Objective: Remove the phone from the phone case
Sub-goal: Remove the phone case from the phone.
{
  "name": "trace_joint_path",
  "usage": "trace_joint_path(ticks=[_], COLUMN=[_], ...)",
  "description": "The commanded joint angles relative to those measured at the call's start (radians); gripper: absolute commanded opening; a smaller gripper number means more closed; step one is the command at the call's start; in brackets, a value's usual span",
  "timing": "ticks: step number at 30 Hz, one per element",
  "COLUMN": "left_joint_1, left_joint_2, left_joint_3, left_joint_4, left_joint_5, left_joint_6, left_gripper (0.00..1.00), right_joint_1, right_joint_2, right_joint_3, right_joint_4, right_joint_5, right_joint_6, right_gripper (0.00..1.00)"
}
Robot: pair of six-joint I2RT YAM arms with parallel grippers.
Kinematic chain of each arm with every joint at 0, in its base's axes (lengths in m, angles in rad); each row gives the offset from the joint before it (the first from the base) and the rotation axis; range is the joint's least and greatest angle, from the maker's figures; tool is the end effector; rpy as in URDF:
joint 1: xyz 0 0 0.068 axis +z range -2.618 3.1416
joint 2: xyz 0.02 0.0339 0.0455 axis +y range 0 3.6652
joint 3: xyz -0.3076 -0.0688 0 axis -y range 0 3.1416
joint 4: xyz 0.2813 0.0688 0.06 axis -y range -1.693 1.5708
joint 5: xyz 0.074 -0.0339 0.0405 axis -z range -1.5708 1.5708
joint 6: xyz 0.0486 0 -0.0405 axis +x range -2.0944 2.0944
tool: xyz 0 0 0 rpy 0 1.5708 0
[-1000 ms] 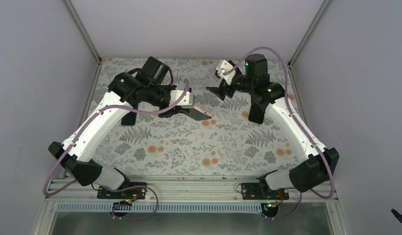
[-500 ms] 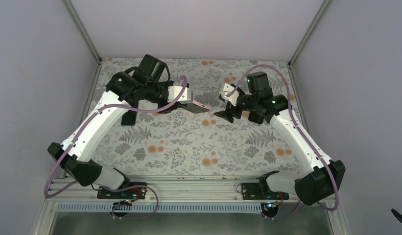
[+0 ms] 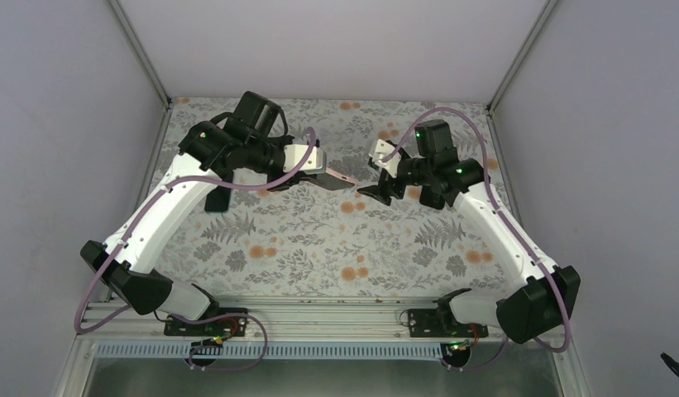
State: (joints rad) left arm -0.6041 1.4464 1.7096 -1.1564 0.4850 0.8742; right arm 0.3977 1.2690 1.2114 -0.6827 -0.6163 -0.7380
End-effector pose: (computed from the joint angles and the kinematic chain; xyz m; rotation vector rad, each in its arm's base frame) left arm 0.2432 -0.1954 0.4587 1.7503 1.6133 -0.4687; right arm 0.2627 0.1408 0.3742 -1.4301 1.6730 0.5210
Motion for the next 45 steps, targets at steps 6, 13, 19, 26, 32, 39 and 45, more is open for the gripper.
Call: trace_joint_path(ticks=[6,13,19,26,32,39,45], left_joint_1=[0.001,0.001,0.001,0.001,0.0,0.0,0.0], left_joint_2=[0.0,-0.005,0.001,0.004,0.008,0.048,0.042], left_joint_3=[0.011,0.007,0.006,-0.001,0.013,0.035,0.007], left_joint_4=[0.042,0.043,0.039,0.026,-0.015,-0.103,-0.048], left_joint_5=[0.07,0.067,0.084,0.099,0.171,0.25,0.287], left_joint_6=[-0.002,0.0,0.002,0.008,0.026,0.065,0.051], left_gripper=[0.02,0.02,0.02,0.02,0.02,0.02,0.02], right_joint_1=[-0.002,-0.003,-0.003,-0.002,-0.003,-0.003,0.001], right_joint_2=[0.037,0.04,0.046,0.064,0.078,0.13,0.18], right_joint_3=[0.033,0.042,0.06,0.091,0.108,0.188,0.263], right_joint_4=[0.057,0.083,0.086,0.116,0.224,0.286,0.246], right_joint_5=[-0.043,-0.028,-0.024,-0.009,0.038,0.068,-0.111], right_joint_6=[0.022,0.032,0.039,0.075,0.152,0.185,0.178], right_gripper=[0.91,0.91,0.91,0.91,0.91,0.91,0.92])
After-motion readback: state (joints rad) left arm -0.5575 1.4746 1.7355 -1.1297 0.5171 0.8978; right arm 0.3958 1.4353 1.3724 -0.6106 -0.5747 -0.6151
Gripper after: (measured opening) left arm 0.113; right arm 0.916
